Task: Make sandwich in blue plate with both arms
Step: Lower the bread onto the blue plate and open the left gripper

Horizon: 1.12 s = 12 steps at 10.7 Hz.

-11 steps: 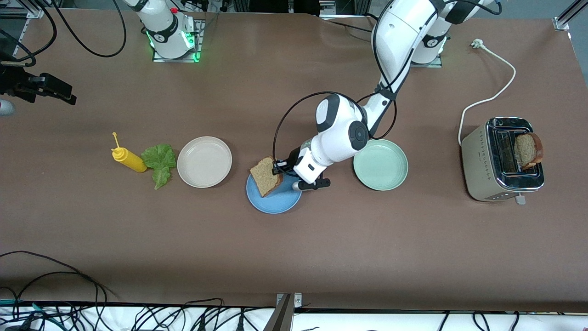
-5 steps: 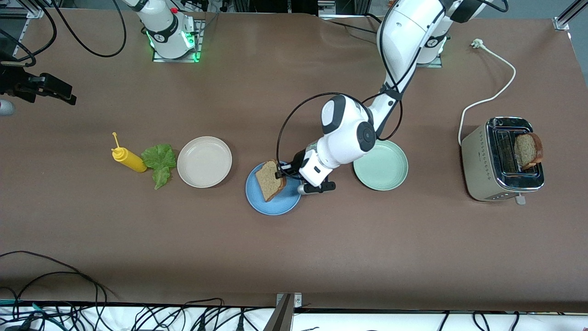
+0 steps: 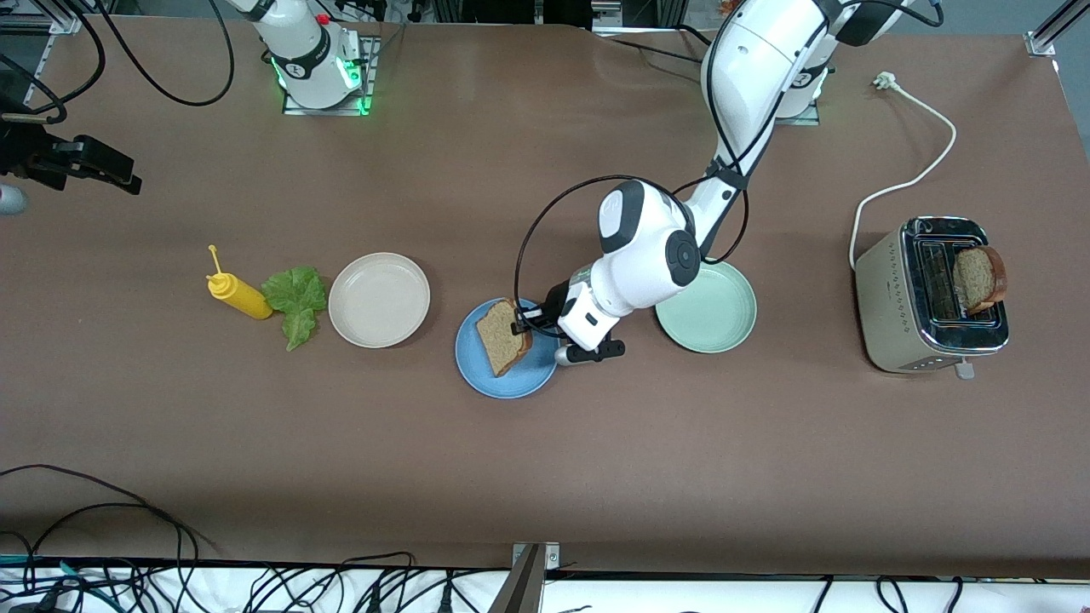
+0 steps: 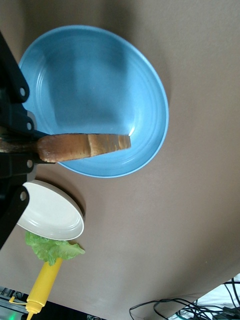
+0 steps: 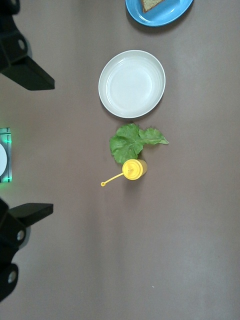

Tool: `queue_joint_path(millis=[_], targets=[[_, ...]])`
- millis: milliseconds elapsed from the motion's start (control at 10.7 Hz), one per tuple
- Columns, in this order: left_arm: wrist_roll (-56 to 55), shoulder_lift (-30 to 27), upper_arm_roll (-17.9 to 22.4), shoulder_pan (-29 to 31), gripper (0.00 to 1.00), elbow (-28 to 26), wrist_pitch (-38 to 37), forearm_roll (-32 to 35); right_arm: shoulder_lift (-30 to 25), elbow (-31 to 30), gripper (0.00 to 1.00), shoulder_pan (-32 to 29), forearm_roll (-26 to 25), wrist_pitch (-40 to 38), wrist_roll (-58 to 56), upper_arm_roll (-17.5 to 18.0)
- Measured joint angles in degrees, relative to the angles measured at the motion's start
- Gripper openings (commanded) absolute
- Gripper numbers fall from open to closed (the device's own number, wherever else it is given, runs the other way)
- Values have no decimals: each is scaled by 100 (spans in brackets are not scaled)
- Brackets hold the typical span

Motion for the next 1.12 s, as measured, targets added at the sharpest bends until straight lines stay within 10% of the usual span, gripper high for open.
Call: queue_joint_path(millis=[841,1027,1121], targets=[[-72,410,30,-145,3,413,39,0,0,0,100,0,0,0,0,0],[-68,473,64,-157,99,457,60,0,0,0,100,-1,0,0,0,0],[61,491,93,-146,100,457,60,0,0,0,100,-1,0,0,0,0]])
